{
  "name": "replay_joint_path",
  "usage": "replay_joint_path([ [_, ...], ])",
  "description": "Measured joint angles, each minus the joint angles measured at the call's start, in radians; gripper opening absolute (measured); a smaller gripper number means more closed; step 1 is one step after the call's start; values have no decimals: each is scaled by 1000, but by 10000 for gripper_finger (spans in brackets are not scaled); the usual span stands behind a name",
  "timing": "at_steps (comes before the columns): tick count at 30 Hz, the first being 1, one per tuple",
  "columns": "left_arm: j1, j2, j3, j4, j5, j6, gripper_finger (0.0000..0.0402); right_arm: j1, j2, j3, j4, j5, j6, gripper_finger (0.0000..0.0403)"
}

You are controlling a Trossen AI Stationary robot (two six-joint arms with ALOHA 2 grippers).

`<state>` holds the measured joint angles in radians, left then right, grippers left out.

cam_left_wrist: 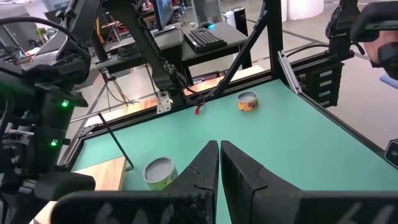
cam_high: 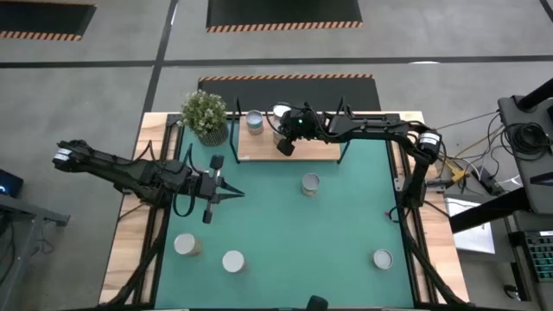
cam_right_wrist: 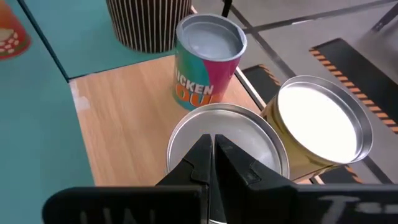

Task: Pick and place cans onto a shelf
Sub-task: Put the right canned corn on the shelf, then put the canned corn on the shelf

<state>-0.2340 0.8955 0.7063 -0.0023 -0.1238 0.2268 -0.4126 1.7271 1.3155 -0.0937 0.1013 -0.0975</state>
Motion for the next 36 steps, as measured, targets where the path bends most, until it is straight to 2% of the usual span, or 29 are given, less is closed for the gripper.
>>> replay_joint_path([
  [28, 0, 0, 0, 0, 0, 0, 0, 0, 3, 3, -25, 4, -44, 9],
  [36, 0, 0, 0, 0, 0, 0, 0, 3, 2, 39, -6, 4, -37, 9],
])
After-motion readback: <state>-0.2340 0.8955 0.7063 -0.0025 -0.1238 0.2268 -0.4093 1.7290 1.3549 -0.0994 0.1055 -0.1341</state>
